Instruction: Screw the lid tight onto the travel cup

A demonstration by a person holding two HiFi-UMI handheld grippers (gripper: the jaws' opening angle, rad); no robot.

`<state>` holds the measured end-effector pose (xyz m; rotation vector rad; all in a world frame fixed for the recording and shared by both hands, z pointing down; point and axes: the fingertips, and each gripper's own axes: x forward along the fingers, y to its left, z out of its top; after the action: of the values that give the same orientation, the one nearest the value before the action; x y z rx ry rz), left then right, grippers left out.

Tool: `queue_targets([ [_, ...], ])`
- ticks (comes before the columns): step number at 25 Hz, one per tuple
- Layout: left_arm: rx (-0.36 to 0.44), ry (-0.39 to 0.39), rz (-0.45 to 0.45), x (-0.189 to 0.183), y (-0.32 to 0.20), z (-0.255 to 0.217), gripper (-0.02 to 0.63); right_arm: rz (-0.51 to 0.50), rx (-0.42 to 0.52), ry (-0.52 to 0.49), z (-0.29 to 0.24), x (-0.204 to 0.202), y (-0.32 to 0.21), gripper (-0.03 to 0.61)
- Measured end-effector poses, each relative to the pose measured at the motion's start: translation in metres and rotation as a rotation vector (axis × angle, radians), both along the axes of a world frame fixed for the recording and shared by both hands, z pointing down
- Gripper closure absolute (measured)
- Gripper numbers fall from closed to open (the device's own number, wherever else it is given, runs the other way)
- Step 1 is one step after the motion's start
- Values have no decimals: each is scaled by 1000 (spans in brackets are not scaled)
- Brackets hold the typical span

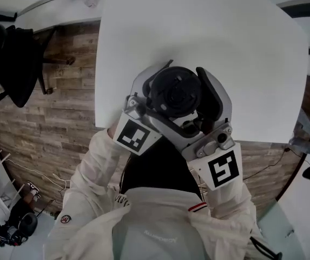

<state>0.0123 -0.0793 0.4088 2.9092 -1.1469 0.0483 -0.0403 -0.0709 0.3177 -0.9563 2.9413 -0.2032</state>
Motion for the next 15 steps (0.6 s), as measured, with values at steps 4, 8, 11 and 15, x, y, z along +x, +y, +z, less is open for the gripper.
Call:
queue_targets([
  [4, 24, -28, 28, 2, 6, 1, 196, 13, 5, -12, 6, 3, 11, 138],
  [8, 30, -32, 149, 7, 10, 0, 196, -171, -7, -59, -3, 17, 20, 138],
  [11, 26, -34, 261, 8, 13, 0, 196, -390, 5, -8, -5, 22, 24, 138],
  [15, 16, -15, 376, 9, 16, -3, 196, -675, -2, 15, -7, 12, 24, 137],
])
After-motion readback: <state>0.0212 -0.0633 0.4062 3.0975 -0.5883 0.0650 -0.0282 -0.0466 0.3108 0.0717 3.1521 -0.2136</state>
